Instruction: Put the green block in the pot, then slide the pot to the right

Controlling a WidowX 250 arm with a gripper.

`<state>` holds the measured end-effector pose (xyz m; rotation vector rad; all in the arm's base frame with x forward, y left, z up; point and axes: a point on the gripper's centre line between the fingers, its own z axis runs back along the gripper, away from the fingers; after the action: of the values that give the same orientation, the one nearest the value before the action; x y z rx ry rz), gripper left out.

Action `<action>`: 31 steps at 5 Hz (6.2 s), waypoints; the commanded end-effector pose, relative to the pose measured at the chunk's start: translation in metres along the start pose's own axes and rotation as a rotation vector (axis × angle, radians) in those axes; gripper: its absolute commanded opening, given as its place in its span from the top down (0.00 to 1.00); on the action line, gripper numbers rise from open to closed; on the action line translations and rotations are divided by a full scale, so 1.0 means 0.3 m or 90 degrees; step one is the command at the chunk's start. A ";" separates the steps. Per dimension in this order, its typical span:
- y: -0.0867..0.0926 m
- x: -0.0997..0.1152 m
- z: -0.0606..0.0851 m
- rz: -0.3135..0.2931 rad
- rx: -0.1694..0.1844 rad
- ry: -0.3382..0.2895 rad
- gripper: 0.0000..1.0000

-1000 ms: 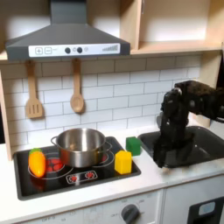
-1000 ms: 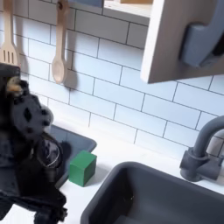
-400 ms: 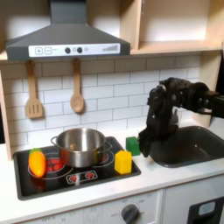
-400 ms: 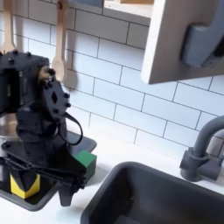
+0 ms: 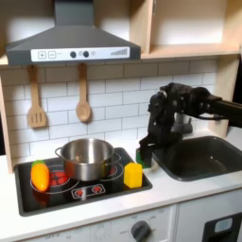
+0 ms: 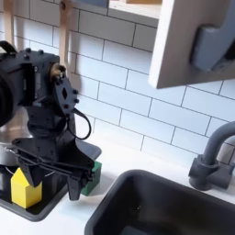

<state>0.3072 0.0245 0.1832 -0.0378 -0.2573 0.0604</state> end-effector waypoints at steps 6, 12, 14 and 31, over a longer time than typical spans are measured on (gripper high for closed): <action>-0.039 0.123 -0.082 0.018 -0.016 -0.011 0.00; -0.051 0.232 -0.153 0.044 -0.011 -0.010 0.00; -0.069 0.217 -0.170 0.031 -0.009 0.006 0.00; 0.238 0.287 0.133 0.150 0.009 -0.044 1.00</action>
<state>0.3767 0.1017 0.2375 -0.0529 -0.3134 0.2949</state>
